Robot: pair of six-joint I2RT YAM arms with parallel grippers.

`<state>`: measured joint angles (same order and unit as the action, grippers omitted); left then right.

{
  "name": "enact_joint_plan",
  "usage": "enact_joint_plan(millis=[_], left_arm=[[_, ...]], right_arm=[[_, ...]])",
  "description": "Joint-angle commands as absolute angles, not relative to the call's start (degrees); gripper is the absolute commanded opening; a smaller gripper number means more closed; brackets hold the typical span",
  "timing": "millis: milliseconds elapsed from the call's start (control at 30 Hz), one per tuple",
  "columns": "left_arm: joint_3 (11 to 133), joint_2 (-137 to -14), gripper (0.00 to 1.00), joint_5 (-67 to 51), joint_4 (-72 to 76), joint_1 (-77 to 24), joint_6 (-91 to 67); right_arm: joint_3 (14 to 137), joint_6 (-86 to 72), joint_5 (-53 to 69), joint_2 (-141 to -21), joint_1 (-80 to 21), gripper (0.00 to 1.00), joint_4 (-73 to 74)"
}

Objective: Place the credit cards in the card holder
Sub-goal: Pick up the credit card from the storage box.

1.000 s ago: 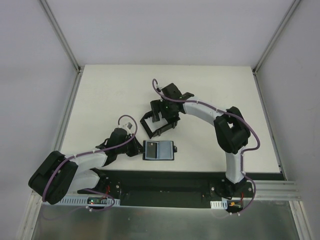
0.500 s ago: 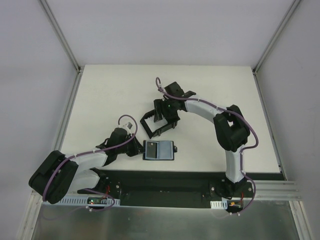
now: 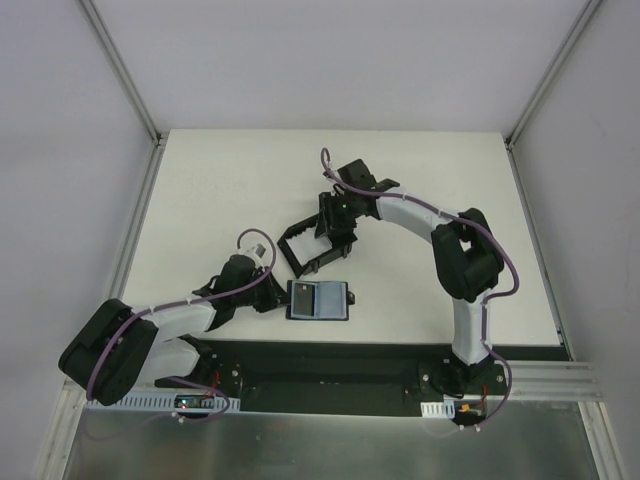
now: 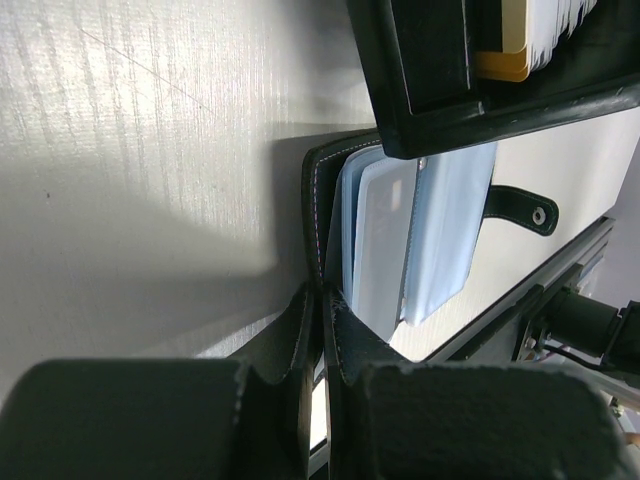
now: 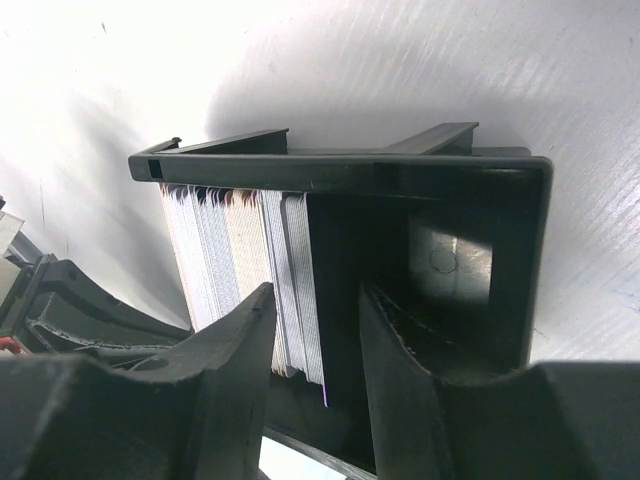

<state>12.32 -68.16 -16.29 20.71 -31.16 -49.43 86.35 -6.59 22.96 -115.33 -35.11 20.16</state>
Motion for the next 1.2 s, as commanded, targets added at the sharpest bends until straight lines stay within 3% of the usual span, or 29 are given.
enact_joint_plan(millis=[0,200,267,467,633,967,1167], left_arm=[[12.0,-70.1,0.0,-13.9,15.1,-31.4,-46.5],[12.1,-70.7,0.0,-14.1,15.4,-31.4,-46.4],[12.2,-70.8,0.0,-14.1,15.3,-31.4,-46.4],[12.3,-70.9,0.0,-14.1,15.4,-31.4,-46.6],[12.1,-70.8,0.0,-14.2,15.4,-31.4,-46.5],[11.2,-69.3,0.0,-14.2,15.2,-31.4,-46.6],[10.9,-68.9,0.0,-14.4,14.9,-31.4,-46.5]], right_arm=[[85.6,-7.3,25.1,-111.2,-35.2,0.39,19.0],[85.6,-7.2,25.4,-110.4,-34.7,0.3,18.7],[85.4,-7.2,25.8,-110.0,-34.7,0.22,18.3],[85.6,-6.9,25.6,-109.6,-34.3,0.15,18.7],[85.3,-4.6,20.2,-107.9,-34.4,0.01,20.1],[83.0,1.7,9.2,-99.0,-36.1,0.0,20.1],[68.8,-4.6,6.3,-86.0,-37.7,0.0,14.5]])
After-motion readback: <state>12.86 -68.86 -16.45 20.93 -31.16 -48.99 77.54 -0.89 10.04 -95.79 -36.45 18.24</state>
